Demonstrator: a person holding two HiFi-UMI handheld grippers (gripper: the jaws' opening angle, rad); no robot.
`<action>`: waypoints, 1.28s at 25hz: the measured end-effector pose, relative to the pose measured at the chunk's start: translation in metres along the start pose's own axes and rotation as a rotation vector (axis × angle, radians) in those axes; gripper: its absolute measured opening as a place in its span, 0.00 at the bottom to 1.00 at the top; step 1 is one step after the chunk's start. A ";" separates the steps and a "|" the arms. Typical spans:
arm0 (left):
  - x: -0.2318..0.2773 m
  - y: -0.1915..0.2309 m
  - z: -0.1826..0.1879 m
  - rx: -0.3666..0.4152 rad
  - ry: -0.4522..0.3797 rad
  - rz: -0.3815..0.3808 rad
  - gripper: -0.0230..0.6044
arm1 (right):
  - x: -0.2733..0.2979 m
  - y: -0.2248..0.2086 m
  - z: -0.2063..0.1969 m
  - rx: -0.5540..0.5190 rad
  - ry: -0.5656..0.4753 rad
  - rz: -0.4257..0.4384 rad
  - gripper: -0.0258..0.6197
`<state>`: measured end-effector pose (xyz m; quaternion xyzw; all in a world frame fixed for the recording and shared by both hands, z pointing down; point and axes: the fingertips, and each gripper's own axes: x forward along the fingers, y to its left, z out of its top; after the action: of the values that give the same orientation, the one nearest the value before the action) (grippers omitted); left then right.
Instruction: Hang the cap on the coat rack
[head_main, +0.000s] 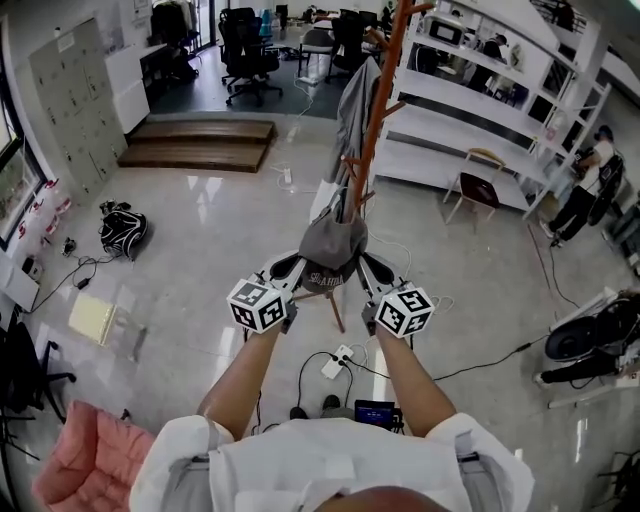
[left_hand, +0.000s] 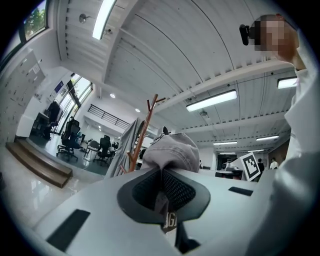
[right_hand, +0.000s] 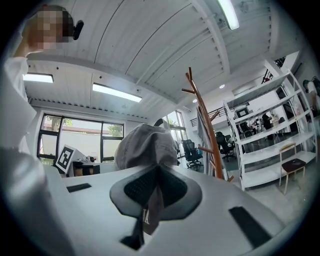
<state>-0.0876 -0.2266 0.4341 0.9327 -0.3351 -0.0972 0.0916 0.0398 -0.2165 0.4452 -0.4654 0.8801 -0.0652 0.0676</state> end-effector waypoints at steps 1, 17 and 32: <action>0.004 0.003 0.005 0.005 -0.001 0.000 0.07 | 0.004 -0.001 0.004 -0.001 0.005 0.005 0.08; 0.093 0.044 0.101 0.106 -0.015 0.004 0.07 | 0.078 -0.046 0.113 -0.058 -0.060 0.044 0.08; 0.159 0.069 0.175 0.200 -0.077 0.024 0.06 | 0.130 -0.085 0.193 -0.113 -0.108 0.155 0.08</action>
<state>-0.0515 -0.3997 0.2621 0.9286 -0.3575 -0.0979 -0.0138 0.0706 -0.3817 0.2631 -0.4019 0.9108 0.0152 0.0934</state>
